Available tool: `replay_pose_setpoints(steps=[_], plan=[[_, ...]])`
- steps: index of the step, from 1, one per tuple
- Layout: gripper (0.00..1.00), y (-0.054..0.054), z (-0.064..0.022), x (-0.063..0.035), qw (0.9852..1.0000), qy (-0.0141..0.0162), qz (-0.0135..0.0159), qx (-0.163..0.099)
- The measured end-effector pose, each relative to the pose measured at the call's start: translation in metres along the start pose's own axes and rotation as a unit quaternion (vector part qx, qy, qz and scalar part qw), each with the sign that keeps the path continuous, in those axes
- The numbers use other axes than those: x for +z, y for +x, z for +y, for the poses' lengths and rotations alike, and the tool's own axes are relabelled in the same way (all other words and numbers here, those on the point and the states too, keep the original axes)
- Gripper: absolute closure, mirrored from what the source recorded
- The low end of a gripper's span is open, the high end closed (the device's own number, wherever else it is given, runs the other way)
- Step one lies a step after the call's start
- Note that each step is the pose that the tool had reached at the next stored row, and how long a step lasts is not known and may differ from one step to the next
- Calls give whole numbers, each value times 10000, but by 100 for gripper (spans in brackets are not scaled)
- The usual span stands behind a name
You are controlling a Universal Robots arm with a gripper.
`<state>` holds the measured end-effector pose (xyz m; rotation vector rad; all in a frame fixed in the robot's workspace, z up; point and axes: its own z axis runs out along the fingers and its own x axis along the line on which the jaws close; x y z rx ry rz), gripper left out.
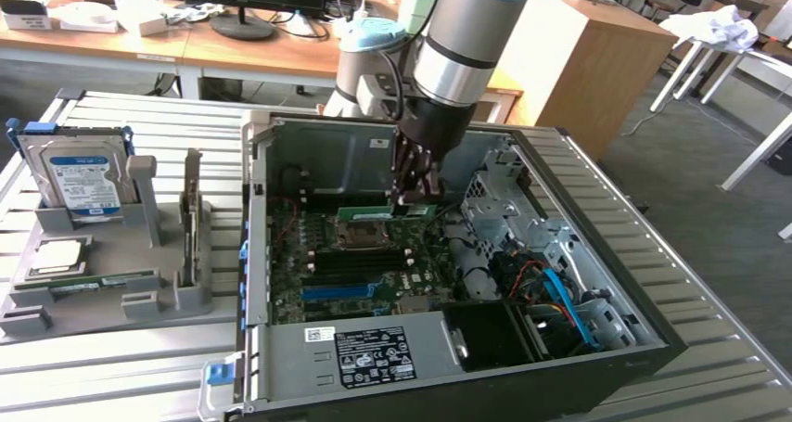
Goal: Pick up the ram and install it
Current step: 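Press down the ram until it locks into place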
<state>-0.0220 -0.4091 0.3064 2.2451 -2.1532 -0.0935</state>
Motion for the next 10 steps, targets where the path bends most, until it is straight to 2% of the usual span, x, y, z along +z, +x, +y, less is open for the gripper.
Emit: replay_pose_setpoints(steps=[10], plan=[[88, 1, 3, 62, 10000, 0, 0, 1]])
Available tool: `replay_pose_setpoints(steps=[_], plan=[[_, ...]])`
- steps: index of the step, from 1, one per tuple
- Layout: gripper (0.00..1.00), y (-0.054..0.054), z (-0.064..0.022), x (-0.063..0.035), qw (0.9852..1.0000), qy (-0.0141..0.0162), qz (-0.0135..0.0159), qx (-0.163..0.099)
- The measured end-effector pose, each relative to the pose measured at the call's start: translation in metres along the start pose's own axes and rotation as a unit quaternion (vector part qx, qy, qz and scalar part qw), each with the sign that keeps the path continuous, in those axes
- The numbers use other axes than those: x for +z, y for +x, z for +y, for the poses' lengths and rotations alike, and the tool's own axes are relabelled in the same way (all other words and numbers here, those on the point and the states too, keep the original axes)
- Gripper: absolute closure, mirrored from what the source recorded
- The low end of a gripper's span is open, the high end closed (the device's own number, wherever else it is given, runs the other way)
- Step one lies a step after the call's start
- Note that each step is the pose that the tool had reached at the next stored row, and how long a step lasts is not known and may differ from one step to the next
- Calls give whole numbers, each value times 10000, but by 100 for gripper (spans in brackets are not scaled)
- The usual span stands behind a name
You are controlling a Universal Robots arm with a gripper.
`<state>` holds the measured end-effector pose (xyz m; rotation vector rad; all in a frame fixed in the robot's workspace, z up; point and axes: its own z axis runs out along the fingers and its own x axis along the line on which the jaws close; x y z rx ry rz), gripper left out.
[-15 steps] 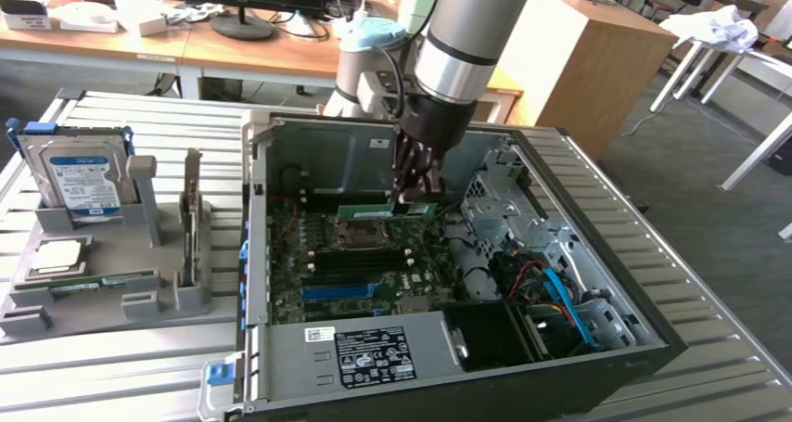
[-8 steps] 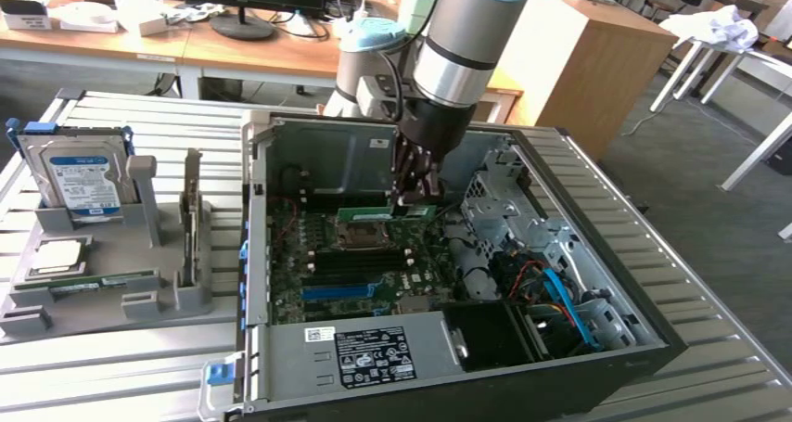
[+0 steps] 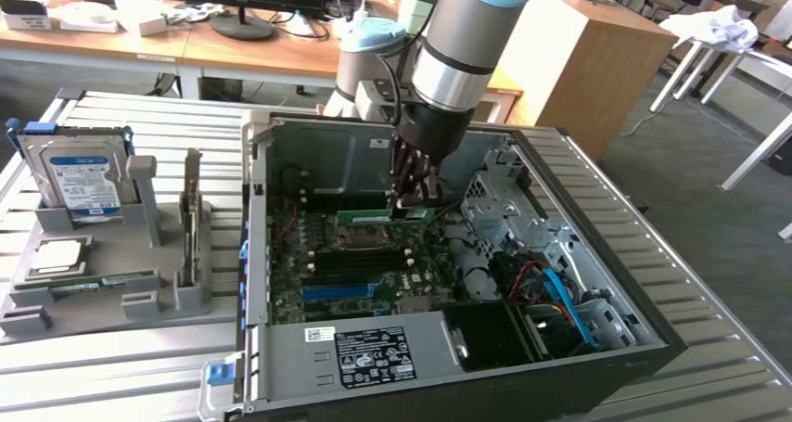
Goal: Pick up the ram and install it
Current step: 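Press down the ram until it locks into place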
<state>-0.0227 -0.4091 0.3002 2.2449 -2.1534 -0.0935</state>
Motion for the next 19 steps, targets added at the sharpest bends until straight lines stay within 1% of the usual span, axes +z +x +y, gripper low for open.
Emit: replay_pose_setpoints(steps=[9, 14, 19], plan=[[88, 2, 41, 66, 10000, 0, 0, 0], [88, 11, 72, 102, 10000, 1, -3, 46], [88, 12, 72, 131, 10000, 1, -3, 51]])
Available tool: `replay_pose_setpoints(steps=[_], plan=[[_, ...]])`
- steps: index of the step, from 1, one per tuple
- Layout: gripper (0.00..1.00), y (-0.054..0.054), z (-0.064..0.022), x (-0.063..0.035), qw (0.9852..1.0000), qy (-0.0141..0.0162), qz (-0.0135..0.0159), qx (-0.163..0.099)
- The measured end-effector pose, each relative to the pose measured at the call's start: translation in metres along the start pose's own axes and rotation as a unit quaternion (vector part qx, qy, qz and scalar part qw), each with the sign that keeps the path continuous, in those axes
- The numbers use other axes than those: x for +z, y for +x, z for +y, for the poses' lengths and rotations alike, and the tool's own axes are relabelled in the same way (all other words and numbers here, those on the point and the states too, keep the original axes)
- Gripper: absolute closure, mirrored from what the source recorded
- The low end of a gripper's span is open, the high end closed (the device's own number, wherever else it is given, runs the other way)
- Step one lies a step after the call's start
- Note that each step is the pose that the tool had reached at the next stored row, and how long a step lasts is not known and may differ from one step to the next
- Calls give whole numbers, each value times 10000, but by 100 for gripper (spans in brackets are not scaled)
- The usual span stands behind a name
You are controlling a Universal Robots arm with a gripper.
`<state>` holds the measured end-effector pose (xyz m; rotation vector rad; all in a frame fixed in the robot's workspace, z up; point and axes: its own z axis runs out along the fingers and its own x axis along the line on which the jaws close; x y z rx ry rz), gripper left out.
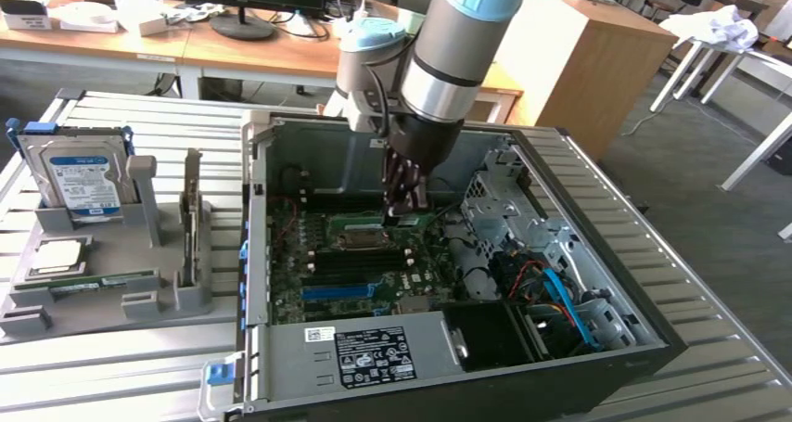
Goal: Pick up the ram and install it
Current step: 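Press down the ram until it locks into place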
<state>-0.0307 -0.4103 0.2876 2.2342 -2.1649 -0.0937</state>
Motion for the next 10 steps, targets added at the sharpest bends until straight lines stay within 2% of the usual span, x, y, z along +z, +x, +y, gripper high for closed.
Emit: replay_pose_setpoints(steps=[10], plan=[[88, 5, 28, 52, 10000, 0, 0, 0]])
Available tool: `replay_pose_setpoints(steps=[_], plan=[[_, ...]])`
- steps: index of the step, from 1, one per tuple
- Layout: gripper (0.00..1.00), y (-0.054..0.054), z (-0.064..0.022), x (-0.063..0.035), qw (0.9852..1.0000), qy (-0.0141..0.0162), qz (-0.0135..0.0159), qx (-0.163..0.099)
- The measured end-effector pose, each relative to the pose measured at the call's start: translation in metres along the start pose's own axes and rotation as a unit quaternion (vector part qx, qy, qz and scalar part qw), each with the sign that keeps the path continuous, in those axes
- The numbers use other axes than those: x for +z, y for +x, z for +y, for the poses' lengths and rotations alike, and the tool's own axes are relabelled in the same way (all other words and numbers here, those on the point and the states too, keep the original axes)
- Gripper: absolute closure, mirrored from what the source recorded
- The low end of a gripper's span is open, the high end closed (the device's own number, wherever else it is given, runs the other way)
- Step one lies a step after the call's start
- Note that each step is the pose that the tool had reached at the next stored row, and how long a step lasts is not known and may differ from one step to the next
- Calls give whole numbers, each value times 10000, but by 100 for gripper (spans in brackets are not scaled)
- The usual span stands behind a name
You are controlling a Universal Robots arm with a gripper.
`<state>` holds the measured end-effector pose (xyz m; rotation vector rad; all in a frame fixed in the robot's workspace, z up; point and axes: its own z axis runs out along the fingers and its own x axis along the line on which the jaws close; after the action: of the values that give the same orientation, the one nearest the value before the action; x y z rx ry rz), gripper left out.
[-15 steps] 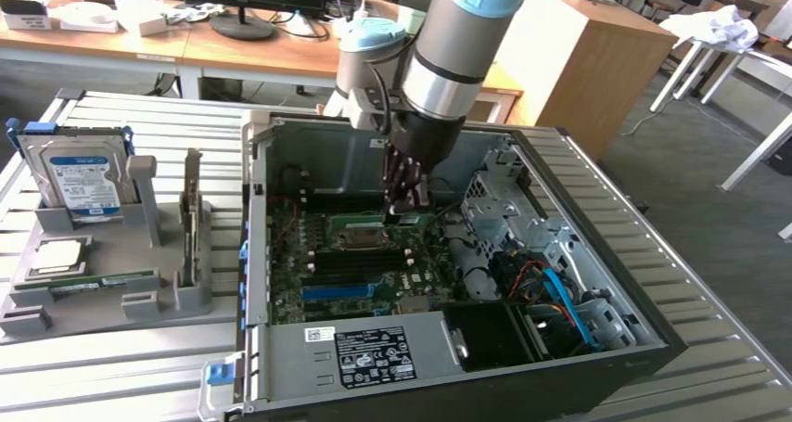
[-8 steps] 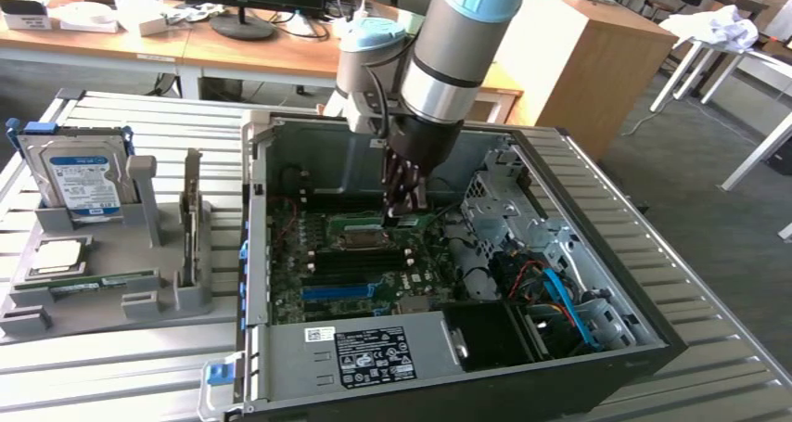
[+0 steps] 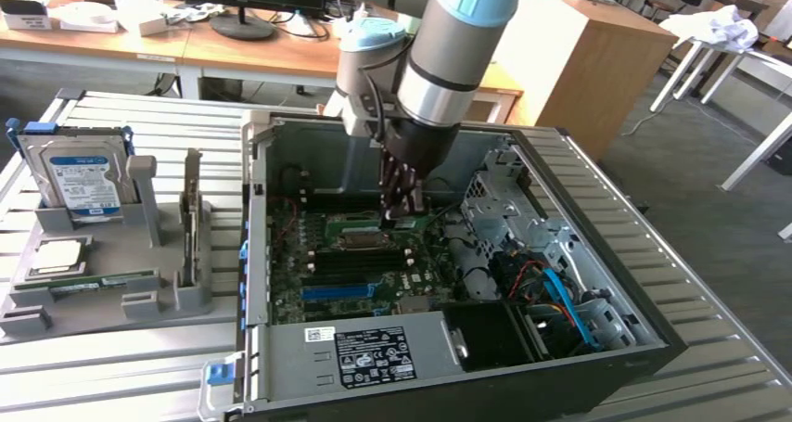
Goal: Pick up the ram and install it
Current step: 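Press down the ram until it locks into place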
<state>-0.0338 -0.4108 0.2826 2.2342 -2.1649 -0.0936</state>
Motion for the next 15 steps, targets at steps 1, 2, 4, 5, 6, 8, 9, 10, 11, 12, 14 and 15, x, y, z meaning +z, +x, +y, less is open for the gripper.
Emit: replay_pose_setpoints(steps=[1, 2, 4, 5, 6, 8, 9, 10, 11, 12, 14, 15], plan=[[88, 0, 0, 5, 10000, 0, 0, 0], [88, 0, 0, 9, 10000, 0, 0, 0], [88, 2, 0, 21, 10000, 0, -1, 2], [88, 4, 0, 28, 10000, 0, 0, 6], [88, 6, 0, 35, 10000, 0, -1, 17], [88, 10, -2, 50, 10000, 2, -5, 76], [88, 11, -2, 55, 10000, 2, -6, 90], [88, 12, -2, 60, 10000, 2, -6, 93], [88, 13, -2, 65, 10000, 2, -6, 97], [88, 15, -3, 70, 10000, 2, -5, 98], [88, 24, -4, 80, 10000, 2, -6, 98], [88, 29, -4, 86, 10000, 2, -7, 98]])
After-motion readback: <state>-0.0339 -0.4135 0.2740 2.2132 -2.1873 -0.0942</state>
